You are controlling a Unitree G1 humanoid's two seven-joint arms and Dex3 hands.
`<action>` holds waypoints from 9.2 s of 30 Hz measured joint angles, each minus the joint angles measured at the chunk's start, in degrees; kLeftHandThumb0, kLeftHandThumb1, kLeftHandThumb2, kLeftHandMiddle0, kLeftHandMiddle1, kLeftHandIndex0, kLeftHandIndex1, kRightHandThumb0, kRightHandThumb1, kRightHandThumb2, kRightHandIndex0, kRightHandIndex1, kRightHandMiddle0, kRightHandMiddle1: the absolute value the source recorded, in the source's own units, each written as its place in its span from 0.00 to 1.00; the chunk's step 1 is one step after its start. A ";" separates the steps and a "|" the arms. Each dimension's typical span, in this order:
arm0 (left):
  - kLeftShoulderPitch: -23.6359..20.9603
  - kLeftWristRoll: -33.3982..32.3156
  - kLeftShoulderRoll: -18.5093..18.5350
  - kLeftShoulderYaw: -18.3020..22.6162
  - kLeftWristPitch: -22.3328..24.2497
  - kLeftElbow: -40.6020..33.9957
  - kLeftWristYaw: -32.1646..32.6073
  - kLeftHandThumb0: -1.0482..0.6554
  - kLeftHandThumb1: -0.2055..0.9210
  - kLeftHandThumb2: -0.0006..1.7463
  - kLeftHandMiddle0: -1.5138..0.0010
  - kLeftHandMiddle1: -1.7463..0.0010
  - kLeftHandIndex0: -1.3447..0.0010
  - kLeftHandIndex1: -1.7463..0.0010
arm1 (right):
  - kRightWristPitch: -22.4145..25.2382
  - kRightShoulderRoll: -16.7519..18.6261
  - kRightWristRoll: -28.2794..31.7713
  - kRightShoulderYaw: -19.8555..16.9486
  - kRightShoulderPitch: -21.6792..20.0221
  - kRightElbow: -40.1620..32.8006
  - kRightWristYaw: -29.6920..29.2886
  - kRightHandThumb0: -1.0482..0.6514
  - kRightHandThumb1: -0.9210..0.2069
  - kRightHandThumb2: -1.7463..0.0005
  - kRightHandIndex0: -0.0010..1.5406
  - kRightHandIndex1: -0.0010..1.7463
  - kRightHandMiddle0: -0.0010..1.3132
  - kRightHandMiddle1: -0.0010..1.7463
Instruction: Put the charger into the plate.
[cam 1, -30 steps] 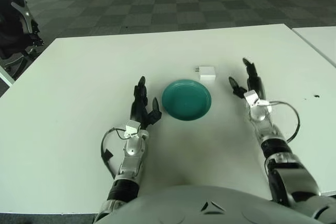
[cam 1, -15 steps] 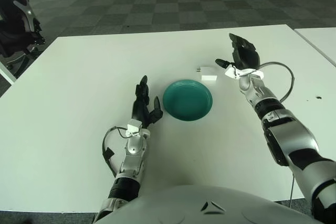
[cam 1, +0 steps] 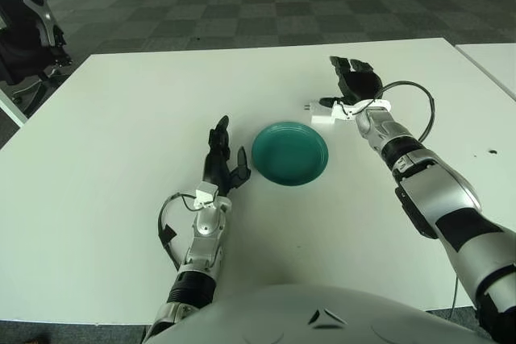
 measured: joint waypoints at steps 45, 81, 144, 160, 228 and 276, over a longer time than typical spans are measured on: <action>-0.76 -0.07 0.03 -1.17 -0.30 0.88 -0.72 0.12 1.00 0.53 0.92 1.00 1.00 0.80 | 6.69 3.55 -4.13 13.51 -1.63 5.61 12.46 0.05 0.00 0.65 0.06 0.00 0.00 0.01; -0.13 -0.23 -0.01 -2.23 -0.08 0.26 2.39 0.15 1.00 0.50 0.89 0.99 1.00 0.63 | 6.16 3.37 -3.90 14.10 -0.14 6.14 21.68 0.12 0.00 0.74 0.14 0.02 0.00 0.00; 0.41 -0.20 -0.03 -5.90 -5.01 0.20 10.19 0.16 1.00 0.52 0.85 0.99 1.00 0.59 | 7.25 1.67 -5.64 14.37 -0.59 5.84 21.50 0.37 0.36 0.39 0.66 1.00 0.35 1.00; 0.28 -1.44 -0.03 -5.80 -4.55 0.63 9.42 0.15 1.00 0.51 0.83 0.99 1.00 0.56 | 6.01 -0.08 -0.34 6.99 -1.93 6.86 17.94 0.35 0.47 0.31 0.79 1.00 0.42 1.00; -1.70 -2.72 -0.14 -5.08 -6.25 2.51 7.85 0.19 1.00 0.51 0.82 1.00 0.82 0.39 | -10.54 -7.24 -1.99 7.48 11.32 -37.54 19.76 0.36 0.42 0.34 0.78 1.00 0.39 1.00; -1.60 -0.41 -0.06 -5.73 -6.42 2.50 9.35 0.13 1.00 0.56 0.87 1.00 0.99 0.52 | -11.83 -9.91 -12.23 8.37 20.05 -46.81 18.00 0.01 0.00 0.43 0.22 0.11 0.01 0.45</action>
